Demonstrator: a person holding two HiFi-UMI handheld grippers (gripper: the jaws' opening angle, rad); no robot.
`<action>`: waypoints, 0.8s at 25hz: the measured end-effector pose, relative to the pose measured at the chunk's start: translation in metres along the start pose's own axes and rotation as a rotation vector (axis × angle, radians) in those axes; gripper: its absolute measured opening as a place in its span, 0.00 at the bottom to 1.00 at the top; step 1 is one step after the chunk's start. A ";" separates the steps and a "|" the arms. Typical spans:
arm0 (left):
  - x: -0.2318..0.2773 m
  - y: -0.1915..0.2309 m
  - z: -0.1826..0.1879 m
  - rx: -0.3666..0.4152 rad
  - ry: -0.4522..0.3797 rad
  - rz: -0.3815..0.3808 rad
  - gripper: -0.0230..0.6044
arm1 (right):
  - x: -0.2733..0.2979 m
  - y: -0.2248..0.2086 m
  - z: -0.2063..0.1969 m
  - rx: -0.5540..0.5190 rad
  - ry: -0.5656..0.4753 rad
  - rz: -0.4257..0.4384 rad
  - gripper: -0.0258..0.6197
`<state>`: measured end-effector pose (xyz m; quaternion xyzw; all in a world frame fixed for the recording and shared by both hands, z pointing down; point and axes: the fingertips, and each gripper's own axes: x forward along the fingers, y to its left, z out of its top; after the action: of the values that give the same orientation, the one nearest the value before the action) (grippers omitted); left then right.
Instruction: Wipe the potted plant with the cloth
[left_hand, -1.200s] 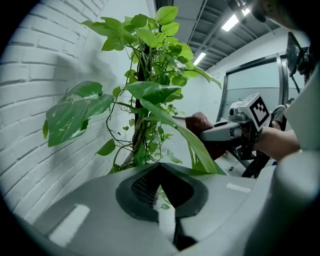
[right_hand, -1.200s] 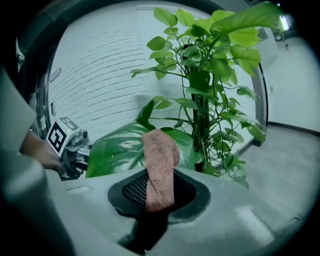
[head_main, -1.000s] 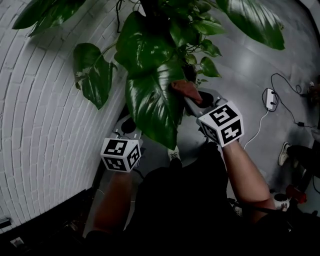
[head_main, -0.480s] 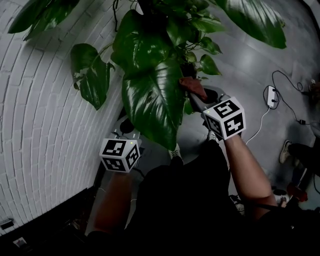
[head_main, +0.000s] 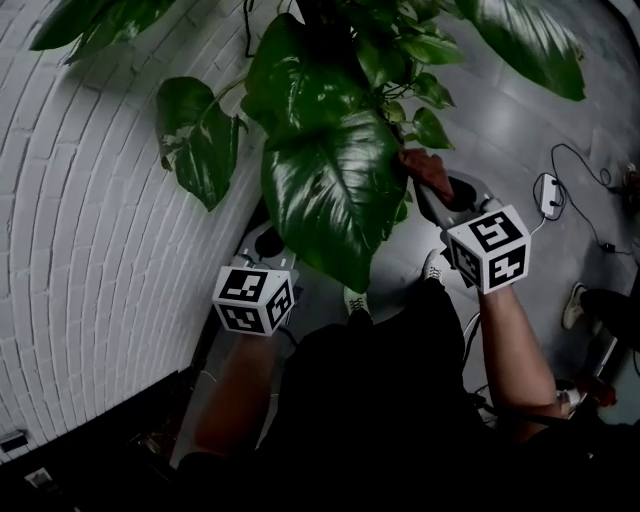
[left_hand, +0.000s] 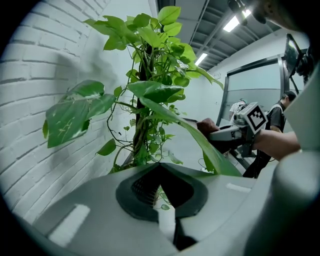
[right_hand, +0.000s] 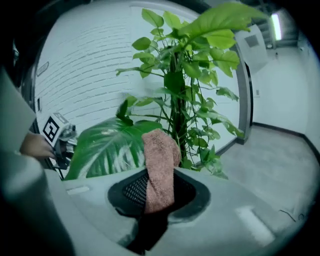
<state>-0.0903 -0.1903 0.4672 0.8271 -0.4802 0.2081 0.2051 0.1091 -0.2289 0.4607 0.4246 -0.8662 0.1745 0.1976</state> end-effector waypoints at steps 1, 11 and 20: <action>0.000 0.000 -0.001 -0.001 -0.001 -0.005 0.06 | -0.008 0.014 0.010 -0.021 -0.026 0.021 0.13; -0.007 -0.006 -0.010 0.015 -0.002 -0.078 0.06 | -0.034 0.190 0.059 -0.109 -0.102 0.349 0.13; -0.008 -0.020 -0.012 0.057 -0.006 -0.173 0.06 | -0.013 0.208 0.031 -0.164 -0.045 0.256 0.13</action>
<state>-0.0780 -0.1683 0.4701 0.8717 -0.4013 0.2007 0.1971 -0.0569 -0.1146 0.3999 0.2971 -0.9287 0.1171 0.1884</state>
